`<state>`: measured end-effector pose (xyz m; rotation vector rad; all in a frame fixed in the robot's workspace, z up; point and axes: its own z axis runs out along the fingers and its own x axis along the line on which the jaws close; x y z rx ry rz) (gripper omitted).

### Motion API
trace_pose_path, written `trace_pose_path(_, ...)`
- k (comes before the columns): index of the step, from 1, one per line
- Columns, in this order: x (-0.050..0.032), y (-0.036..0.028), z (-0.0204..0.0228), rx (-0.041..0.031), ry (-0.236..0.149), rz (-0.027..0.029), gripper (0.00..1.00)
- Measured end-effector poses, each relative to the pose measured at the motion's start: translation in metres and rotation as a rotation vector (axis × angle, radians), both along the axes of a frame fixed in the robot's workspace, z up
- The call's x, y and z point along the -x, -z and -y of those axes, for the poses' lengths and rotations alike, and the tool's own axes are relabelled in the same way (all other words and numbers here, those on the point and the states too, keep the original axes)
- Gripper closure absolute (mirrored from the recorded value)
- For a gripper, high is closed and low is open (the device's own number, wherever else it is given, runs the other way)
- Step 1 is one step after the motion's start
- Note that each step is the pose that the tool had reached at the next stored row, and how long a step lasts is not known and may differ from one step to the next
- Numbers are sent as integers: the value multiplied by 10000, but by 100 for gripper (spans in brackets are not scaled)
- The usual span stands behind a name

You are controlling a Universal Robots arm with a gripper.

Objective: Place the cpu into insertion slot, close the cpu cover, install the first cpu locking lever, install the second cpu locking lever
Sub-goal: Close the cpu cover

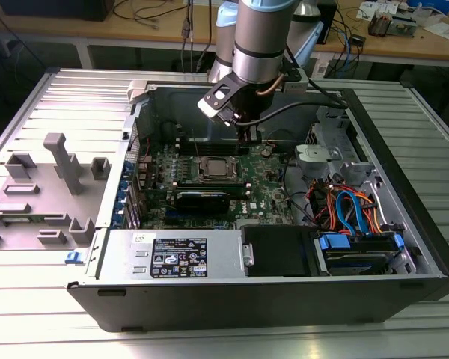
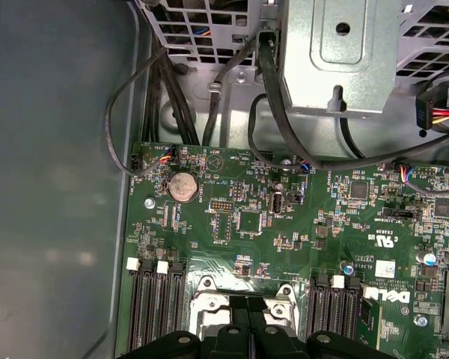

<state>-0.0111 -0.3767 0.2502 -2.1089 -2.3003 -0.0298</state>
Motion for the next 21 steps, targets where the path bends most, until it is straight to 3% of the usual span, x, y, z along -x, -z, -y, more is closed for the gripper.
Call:
trace_pose_path(4,58,8,1,0,-1,0,89)
trace_pose_path(9,254,66,0,-8,-10,0,89)
trace_pose_path(21,376,98,0,-18,-18,1,89)
